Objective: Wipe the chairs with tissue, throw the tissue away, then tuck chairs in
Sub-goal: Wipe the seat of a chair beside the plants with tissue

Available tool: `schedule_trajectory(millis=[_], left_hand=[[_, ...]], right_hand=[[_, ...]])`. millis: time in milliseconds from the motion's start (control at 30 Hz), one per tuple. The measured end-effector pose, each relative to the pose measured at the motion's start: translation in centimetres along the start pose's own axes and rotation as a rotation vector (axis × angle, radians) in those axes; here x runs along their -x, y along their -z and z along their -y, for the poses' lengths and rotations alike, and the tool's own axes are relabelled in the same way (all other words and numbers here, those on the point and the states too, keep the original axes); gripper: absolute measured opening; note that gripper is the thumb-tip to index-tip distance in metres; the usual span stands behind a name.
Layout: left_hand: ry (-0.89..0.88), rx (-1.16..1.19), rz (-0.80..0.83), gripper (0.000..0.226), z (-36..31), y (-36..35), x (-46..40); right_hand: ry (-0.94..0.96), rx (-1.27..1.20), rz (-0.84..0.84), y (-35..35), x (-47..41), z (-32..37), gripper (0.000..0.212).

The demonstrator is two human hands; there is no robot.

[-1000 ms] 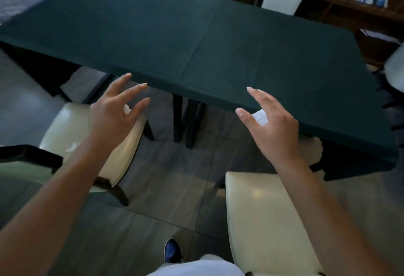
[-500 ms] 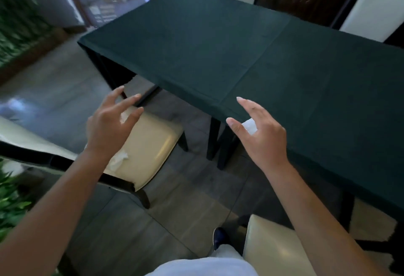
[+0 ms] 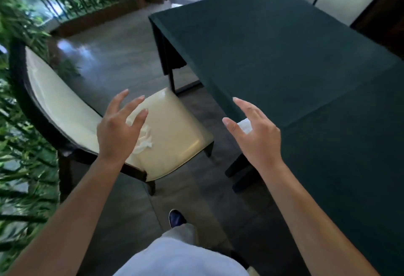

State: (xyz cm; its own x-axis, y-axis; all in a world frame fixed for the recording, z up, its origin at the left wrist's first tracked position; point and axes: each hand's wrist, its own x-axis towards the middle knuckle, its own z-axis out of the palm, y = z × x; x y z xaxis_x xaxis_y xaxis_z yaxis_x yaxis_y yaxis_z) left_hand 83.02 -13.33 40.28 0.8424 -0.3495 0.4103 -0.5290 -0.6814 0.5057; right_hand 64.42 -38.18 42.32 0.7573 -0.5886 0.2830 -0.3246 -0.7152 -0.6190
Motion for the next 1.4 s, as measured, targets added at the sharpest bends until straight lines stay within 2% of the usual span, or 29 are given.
schedule_trajectory(millis=[133,367,600,833,1100,1267,1400], left_hand=[[0.174,0.067,-0.139,0.033,2.3,-1.7,-1.7],[0.366,-0.055,-0.195,0.039,4.5,-3.1,-4.7],[0.570,-0.201,-0.174,0.044,6.5,-5.3,-4.9],[0.729,-0.193,-0.175,0.049,9.4,-9.1,-4.0],[0.941,-0.091,-0.066,0.059,12.3,-15.1,-4.4],[1.024,-0.103,-0.033,0.059,15.7,-18.9,-4.5],[1.121,-0.093,0.041,0.059,19.4,-23.6,-4.6]], right_hand=[[0.087,-0.020,0.091,-3.5,-4.3,2.8,0.055],[0.181,-0.036,0.265,-8.6,-13.3,4.1,0.053],[0.355,0.015,0.543,-16.6,-21.3,3.9,0.053],[0.420,-0.042,0.572,-23.4,-23.7,5.2,0.044],[0.468,0.052,0.748,-31.6,-23.6,5.4,0.050],[0.477,0.020,0.854,-38.4,-24.4,3.5,0.048],[0.468,0.084,0.922,-46.1,-25.0,-0.1,0.056]])
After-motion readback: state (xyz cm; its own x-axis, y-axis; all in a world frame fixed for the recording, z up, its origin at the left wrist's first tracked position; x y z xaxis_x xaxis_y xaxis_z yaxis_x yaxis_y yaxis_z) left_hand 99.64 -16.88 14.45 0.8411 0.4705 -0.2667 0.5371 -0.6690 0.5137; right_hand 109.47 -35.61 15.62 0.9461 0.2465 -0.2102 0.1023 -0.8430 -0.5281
